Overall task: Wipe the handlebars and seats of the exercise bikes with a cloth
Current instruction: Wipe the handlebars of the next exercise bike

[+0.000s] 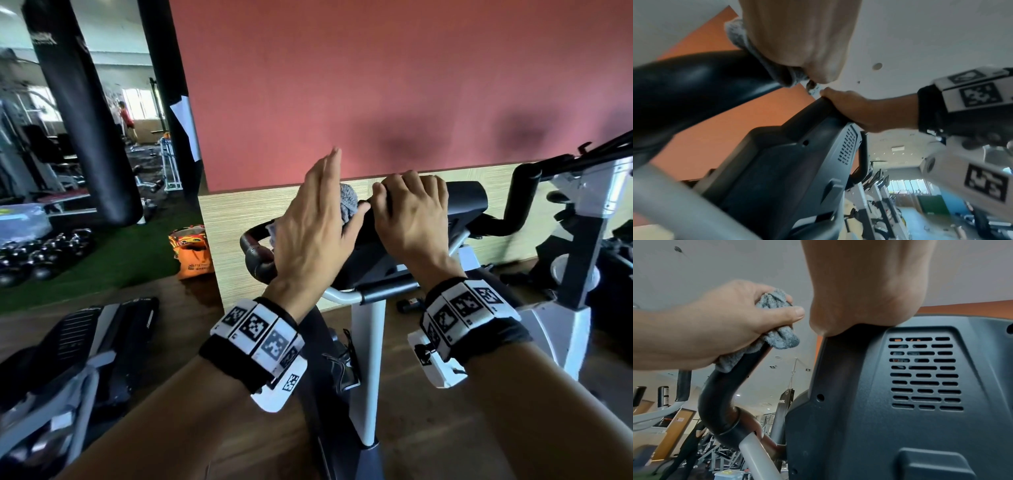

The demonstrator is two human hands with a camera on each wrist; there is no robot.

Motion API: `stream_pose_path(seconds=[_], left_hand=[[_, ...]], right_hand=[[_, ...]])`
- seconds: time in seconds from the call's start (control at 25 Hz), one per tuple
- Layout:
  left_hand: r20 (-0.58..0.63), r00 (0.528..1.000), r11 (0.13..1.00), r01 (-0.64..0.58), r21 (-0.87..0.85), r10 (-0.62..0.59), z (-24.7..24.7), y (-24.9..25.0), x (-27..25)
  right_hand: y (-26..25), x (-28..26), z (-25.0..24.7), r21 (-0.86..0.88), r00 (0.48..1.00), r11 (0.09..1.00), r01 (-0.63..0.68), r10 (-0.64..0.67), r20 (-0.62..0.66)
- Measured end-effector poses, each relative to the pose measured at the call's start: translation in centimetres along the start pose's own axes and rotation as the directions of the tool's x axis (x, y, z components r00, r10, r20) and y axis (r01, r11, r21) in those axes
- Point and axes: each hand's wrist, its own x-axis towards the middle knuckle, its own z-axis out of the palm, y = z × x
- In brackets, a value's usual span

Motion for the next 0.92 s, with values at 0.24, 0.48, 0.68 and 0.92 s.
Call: stream_pose_path(seconds=[0.24,0.48,0.68,0.92], left_hand=[[0.02,0.999,0.992,0.047,-0.114,-0.045,-0.3,-3.9,-5.8],[-0.021,0.998,0.998,0.06,-0.015,-0.061,0.0,-1.1,-1.6],[-0.084,0.993,0.993,-0.085,-0.088,0.077,0.5,-3.7,-4.8],[0.006,1.0,0.985,0.024,-0.173,-0.023,0.1,-5.1,-6.2]], right_hand=[[-0.3,0.0,0.0,-0.023,1.0,1.0,-0.015,0.015,0.006],[-0.7,0.1,0.0,-0.058,0.999,0.998,-0.03,0.031,0.015],[-0.8,-0.1,0.2,-0.041,0.998,0.998,-0.041,0.038,-0.056],[-1.0,0.1,-0.1,-0.043,0.999,0.998,-0.052,0.052,-0.003]])
